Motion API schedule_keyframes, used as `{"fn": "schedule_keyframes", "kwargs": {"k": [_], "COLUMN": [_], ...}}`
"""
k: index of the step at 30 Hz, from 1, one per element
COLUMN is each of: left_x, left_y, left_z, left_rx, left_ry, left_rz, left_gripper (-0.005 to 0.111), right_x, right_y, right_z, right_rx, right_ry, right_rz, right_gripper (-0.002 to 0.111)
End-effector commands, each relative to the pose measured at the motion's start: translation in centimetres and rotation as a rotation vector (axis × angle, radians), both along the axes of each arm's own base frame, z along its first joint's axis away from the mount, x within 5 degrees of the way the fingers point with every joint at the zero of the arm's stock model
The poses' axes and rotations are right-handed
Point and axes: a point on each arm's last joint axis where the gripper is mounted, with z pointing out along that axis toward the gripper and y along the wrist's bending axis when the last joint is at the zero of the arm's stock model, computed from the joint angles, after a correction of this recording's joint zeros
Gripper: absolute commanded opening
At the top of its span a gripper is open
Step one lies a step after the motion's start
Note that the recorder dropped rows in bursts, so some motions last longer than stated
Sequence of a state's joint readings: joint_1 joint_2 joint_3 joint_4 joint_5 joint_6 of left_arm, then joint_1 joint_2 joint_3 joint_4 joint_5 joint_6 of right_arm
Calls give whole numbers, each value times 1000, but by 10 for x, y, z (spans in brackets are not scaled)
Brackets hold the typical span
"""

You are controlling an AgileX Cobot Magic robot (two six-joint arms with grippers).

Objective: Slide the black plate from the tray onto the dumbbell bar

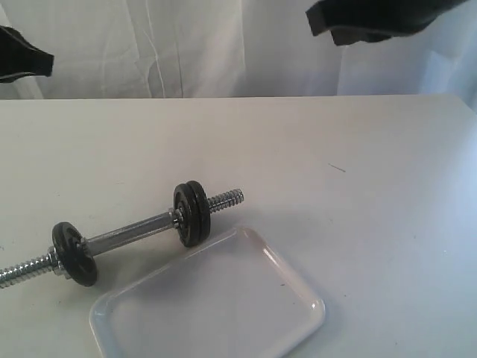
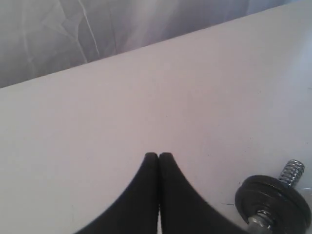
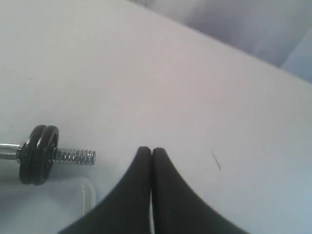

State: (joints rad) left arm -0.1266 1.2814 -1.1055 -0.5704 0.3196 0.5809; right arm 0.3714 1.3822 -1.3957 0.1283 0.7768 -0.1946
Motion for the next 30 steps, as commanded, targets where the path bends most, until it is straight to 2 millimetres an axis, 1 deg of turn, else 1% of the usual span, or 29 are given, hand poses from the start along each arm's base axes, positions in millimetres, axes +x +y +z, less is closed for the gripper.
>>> {"fn": "schedule_keyframes", "kwargs": {"k": [1, 2, 4, 5, 7, 9, 12, 19, 20, 21, 22, 24, 25, 29, 30], "left_x": [-60, -74, -96, -104, -113, -117, -119, -119, -119, -119, -119, -119, -118, -118, -118], "left_y": [8, 10, 13, 14, 14, 14, 14, 14, 14, 14, 14, 14, 15, 15, 15], "left_z": [-6, -12, -23, -26, -27, -26, -24, -24, -24, -24, -24, -24, -23, -23, -23], "left_rx": [-21, -6, 13, 12, 11, 10, 8, 8, 8, 8, 8, 8, 8, 8, 8], "left_ry": [-44, -50, -64, -71, -73, -73, -83, -87, -87, -85, -85, -89, -93, -94, -94], "left_rz": [15, 6, -6, -5, -15, -28, -27, -23, -23, -25, -25, -22, -19, -18, -18], "left_gripper": [0, 0, 0, 0, 0, 0, 0, 0, 0, 0, 0, 0, 0, 0, 0], "right_x": [-30, -39, -57, -63, -73, -78, -82, -81, -82, -86, -92, -108, -116, -153, -162], "right_y": [-16, -20, -28, -30, -33, -35, -35, -36, -37, -39, -42, -49, -52, -69, -73], "right_z": [-33, -47, -61, -68, -74, -77, -79, -80, -80, -82, -82, -91, -102, -140, -150], "right_rx": [18, 18, 32, 31, 18, 2, -13, -14, -19, -48, -41, 26, 50, 146, 175], "right_ry": [-116, -124, -165, -147, -97, -51, -12, -22, -49, -77, -106, -167, -191, -379, -400], "right_rz": [-19, -25, -37, -40, -37, -29, -23, -24, -26, -13, -15, -52, -67, -105, -118], "right_gripper": [0, 0, 0, 0, 0, 0, 0, 0, 0, 0, 0, 0, 0, 0, 0]}}
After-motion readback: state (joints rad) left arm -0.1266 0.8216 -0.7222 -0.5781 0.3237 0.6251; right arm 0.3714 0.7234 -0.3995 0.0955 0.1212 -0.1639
